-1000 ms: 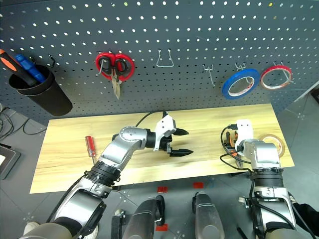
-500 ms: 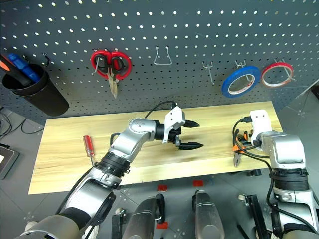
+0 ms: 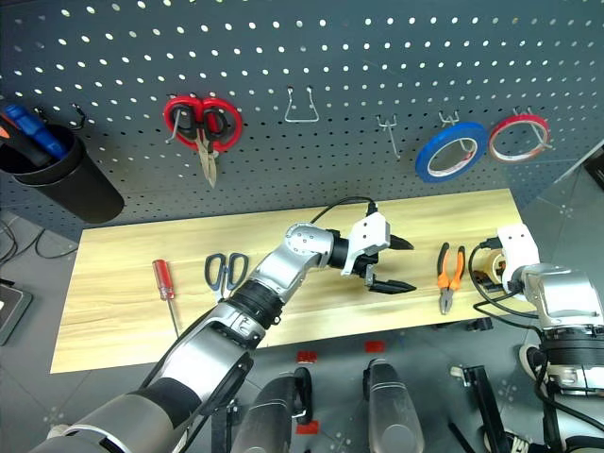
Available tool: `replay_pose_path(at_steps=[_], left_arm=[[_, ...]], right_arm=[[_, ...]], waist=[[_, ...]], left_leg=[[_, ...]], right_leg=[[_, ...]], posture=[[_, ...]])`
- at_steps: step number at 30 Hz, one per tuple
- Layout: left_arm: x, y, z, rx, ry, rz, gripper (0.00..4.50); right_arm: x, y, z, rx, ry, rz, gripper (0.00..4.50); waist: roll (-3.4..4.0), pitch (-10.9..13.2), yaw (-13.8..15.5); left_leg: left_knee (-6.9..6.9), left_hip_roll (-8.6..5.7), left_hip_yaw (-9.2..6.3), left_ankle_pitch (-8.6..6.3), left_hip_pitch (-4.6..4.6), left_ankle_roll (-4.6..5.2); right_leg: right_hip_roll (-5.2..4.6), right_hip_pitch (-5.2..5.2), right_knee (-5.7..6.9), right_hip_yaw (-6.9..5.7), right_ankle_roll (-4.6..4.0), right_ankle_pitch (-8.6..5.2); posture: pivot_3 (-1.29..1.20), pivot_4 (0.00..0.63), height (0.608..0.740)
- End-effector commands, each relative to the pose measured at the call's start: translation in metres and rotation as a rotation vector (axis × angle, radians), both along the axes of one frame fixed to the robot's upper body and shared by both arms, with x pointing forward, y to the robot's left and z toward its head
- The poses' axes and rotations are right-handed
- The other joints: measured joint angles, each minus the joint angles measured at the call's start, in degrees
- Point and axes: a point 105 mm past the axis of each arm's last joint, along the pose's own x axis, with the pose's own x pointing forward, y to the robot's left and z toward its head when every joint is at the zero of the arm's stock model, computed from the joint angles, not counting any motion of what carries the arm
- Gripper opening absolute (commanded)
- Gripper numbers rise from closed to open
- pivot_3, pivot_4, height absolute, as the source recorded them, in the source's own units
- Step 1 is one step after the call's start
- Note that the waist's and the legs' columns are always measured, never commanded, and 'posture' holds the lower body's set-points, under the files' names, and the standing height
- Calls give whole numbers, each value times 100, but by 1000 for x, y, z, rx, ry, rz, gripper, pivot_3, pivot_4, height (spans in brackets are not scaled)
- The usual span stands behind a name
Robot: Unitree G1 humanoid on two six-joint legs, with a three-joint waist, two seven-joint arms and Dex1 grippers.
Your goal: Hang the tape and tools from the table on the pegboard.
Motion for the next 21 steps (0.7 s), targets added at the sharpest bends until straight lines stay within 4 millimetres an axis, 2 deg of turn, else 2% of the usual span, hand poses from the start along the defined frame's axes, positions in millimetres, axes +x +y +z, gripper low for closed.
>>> replay_pose_path(at_steps=[1, 8, 16, 19, 21], left_arm=[[-4, -15, 7, -16, -60, -33, 4500], [1, -19, 12, -28, -67, -24, 4500], [6, -12, 12, -22, -58, -9, 4500], [6, -10, 12, -21, -57, -11, 4500], [7, -9, 12, -20, -58, -6, 4500]], right_arm=[[7, -10, 2, -26, -33, 22, 4441], [22, -6, -1, 4, -55, 49, 4441], [25, -3, -15, 103, -6, 21, 4441], [27, -2, -16, 131, -1, 8, 3876], [28, -1, -17, 141, 0, 3, 3245]], waist=[[-2, 11, -47], [-22, 100, -172], [-27, 107, -146], [-28, 107, -151], [-28, 107, -142]], left_leg=[[0, 0, 2, -1, 0, 2], [-2, 4, 10, -1, 4, 4], [3, 3, 10, 9, 4, -13], [4, 4, 11, 9, 4, -13], [4, 4, 12, 9, 5, -13]], right_leg=[[0, 0, 1, 1, 1, 0], [0, 0, 2, 7, 3, 1], [-3, 5, -1, 6, 8, 5], [-3, 8, -4, 7, 11, 7], [-3, 8, -3, 7, 12, 7]], posture=[[-297, 425, 740], [-294, 441, 740], [-274, 445, 740], [-274, 445, 740], [-265, 438, 740]])
